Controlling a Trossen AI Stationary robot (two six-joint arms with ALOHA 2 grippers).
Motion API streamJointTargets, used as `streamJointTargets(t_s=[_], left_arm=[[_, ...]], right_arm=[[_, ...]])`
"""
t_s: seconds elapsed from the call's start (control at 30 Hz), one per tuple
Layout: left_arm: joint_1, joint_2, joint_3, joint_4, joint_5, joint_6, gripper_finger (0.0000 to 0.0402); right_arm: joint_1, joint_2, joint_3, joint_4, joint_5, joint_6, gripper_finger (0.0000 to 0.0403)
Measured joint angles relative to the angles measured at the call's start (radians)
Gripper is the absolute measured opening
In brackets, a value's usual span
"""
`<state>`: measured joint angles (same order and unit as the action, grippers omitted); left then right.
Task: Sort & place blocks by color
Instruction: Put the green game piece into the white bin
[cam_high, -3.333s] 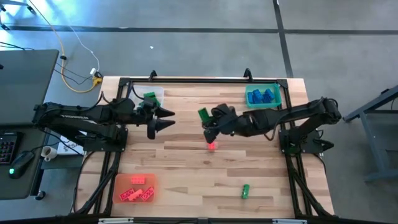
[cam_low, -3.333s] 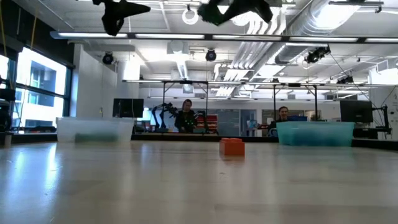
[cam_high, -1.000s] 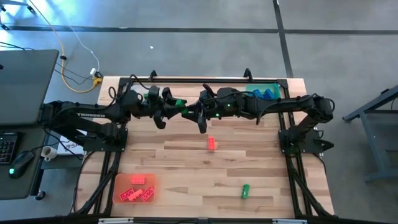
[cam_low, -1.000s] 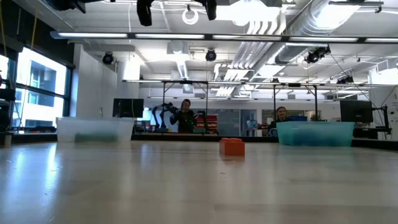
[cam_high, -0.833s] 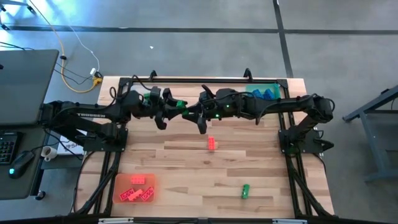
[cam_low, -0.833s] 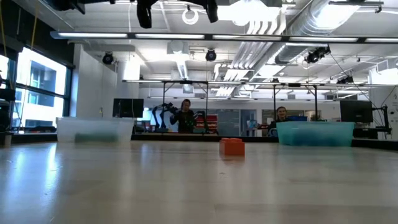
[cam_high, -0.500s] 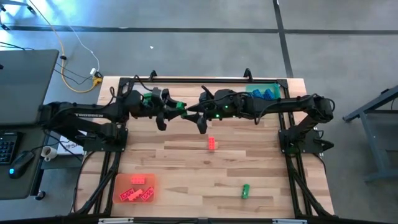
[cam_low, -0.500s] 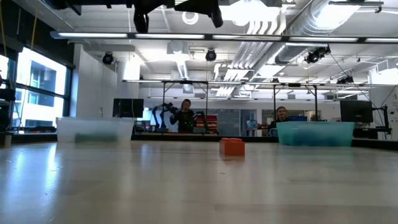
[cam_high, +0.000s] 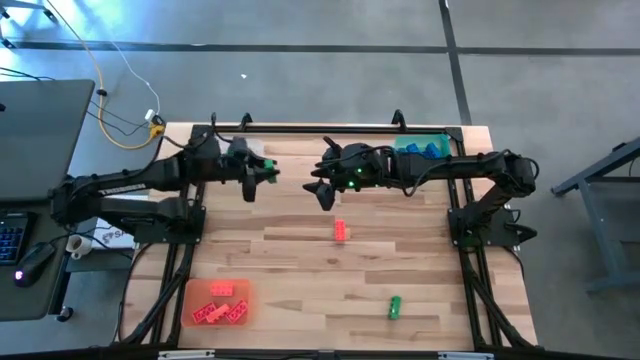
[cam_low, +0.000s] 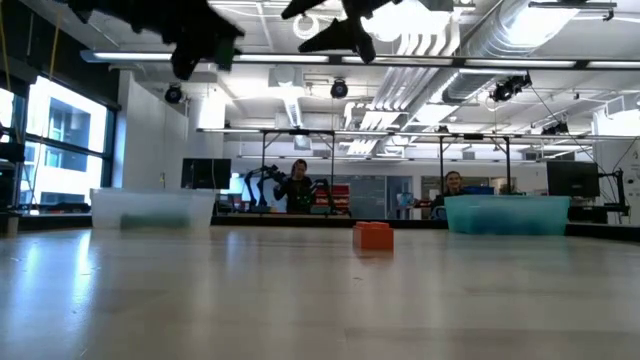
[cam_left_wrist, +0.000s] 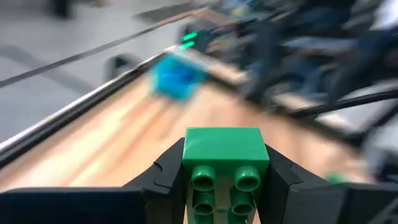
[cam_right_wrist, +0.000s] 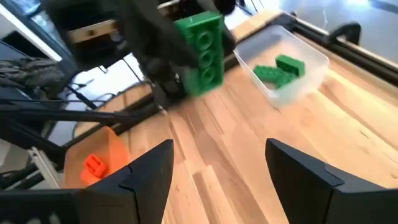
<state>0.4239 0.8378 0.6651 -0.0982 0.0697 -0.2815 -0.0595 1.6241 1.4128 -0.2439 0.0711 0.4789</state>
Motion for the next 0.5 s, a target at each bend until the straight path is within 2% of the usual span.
streamJointTargets(t_s=[0.17,0.23,0.5], left_arm=[[0.1,-0.006,0.0,-0.269,-0.185,0.004,0.0109],[0.144,0.004,0.0,-0.323,-0.246,-0.005,0.0109],[0.312,0.101,0.0,-0.387,-0.262,-0.056,0.0109]], right_arm=[[-0.006,0.0,0.0,-0.045,0.026,0.04,0.0241],[-0.006,0.0,0.0,-0.045,0.027,0.04,0.0241],[-0.006,0.0,0.0,-0.044,0.027,0.04,0.0241]])
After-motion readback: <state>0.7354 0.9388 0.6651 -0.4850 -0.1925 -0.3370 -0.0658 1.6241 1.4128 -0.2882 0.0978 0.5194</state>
